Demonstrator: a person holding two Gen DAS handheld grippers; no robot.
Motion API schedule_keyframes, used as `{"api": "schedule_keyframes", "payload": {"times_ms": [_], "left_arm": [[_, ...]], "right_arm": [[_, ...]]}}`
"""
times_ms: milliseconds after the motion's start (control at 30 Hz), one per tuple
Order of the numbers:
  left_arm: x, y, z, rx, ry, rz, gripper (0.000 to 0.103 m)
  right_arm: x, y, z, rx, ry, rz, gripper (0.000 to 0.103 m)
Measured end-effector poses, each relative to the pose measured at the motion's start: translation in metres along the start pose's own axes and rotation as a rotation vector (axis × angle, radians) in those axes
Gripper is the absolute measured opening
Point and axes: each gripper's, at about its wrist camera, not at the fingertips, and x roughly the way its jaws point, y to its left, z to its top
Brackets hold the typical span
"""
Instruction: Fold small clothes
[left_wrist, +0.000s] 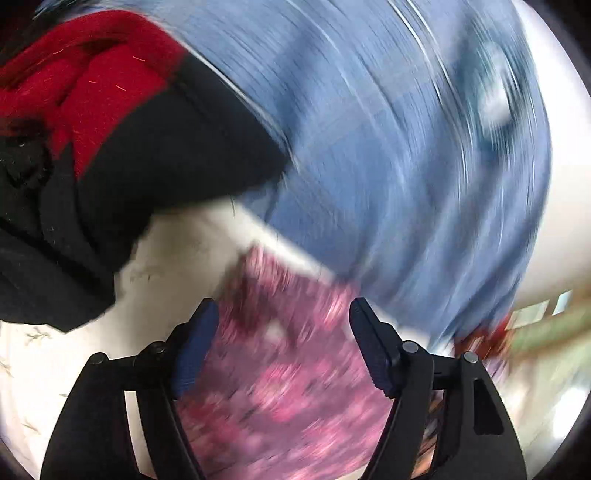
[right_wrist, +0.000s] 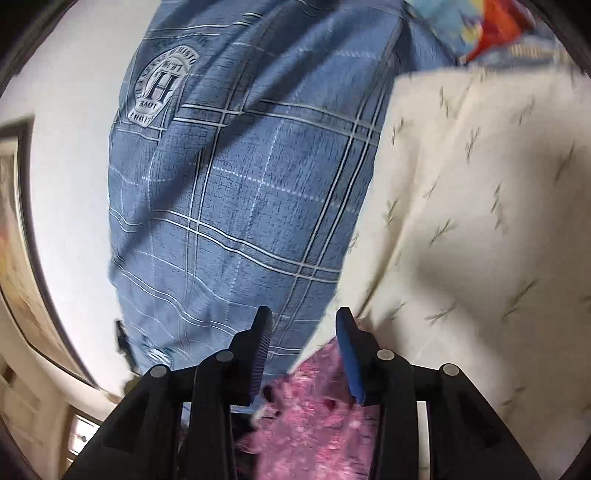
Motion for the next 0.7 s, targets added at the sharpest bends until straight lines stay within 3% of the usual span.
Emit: {"api": "schedule_keyframes", "payload": {"times_ms": [33,100,167,233,300,400,467,533,633,700], "left_arm": [[0.003,-0.003,-0.010,0.053,0.035,-0.001,0.072],[0.011,-0.005,-0.024,0.135,0.099,-0.009,0.072],[0.021,-0.009,-0.033,0.157,0.128,-0.013,0.072],[0.040,-0.014,-0.032,0.125,0.157,-0.019,0.072],[0.055,-0.022,-0.019,0.068,0.132,-0.011,0.072],[0.056,-0.029,0.012,-0.035,0.034,-0.002,0.068],[0.048,-0.023,0.029,-0.120,-0.022,-0.019,0.067],[0.032,-0.015,0.041,-0.177,-0.065,-0.026,0.067],[0.012,-0.006,0.043,-0.162,-0.091,-0.015,0.067],[0.003,-0.002,0.035,-0.122,-0.079,0.000,0.067]], "right_arm": [[0.003,0.006,-0.005,-0.058,0.055,-0.036,0.041],[0.009,0.015,-0.019,-0.148,0.159,-0.028,0.041],[0.017,0.024,-0.032,-0.203,0.225,-0.003,0.042],[0.037,0.029,-0.038,-0.214,0.289,-0.033,0.042],[0.053,0.033,-0.035,-0.192,0.281,-0.043,0.041],[0.061,0.043,-0.011,-0.136,0.130,0.025,0.041],[0.060,0.046,0.004,-0.103,0.056,0.025,0.042],[0.060,0.047,0.013,-0.110,0.053,-0.018,0.042],[0.047,0.045,0.011,-0.199,0.084,-0.110,0.044],[0.035,0.038,0.003,-0.216,0.128,-0.088,0.045]]}}
